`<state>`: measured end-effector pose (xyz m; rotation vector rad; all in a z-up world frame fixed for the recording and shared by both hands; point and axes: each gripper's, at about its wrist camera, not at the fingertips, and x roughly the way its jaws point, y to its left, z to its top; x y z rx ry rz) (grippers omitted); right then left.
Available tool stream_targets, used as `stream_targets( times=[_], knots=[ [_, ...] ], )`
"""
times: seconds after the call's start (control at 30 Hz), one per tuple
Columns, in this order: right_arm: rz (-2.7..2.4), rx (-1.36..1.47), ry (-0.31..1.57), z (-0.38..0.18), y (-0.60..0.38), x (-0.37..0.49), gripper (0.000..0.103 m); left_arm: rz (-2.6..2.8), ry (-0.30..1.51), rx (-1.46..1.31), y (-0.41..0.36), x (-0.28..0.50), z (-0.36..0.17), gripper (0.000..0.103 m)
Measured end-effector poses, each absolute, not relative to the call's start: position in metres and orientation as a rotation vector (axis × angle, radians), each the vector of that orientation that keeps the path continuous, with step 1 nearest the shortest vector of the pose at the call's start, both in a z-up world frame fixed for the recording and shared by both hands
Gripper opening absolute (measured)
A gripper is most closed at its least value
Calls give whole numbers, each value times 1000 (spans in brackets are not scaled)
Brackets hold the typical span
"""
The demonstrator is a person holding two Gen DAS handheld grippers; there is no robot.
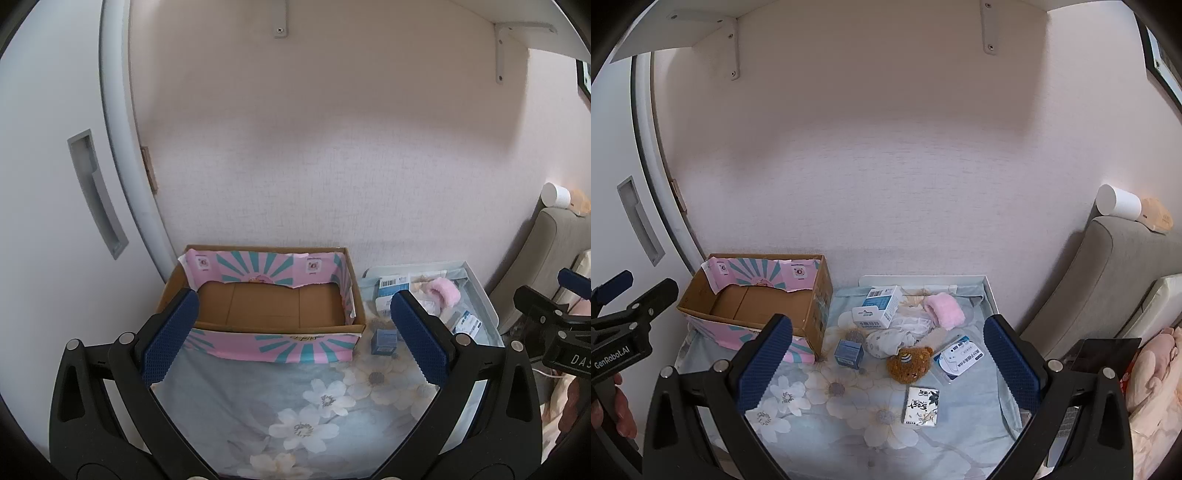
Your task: Organize objects
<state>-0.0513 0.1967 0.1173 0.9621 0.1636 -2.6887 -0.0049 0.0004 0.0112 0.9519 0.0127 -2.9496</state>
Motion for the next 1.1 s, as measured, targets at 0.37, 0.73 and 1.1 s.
stream_targets(
  times=[0.37,0.73,1.1],
  knots=[
    [-2699,957,164,118,198,-49,103,-2957,18,961,-1,-3,11,103],
    [-2702,954,175,118,197,-47,103,-2952,15,975,-3,-1,8,103],
    [-2698,959,175,118,196,-45,103,-2950,37,989,-7,1,7,103]
  ],
)
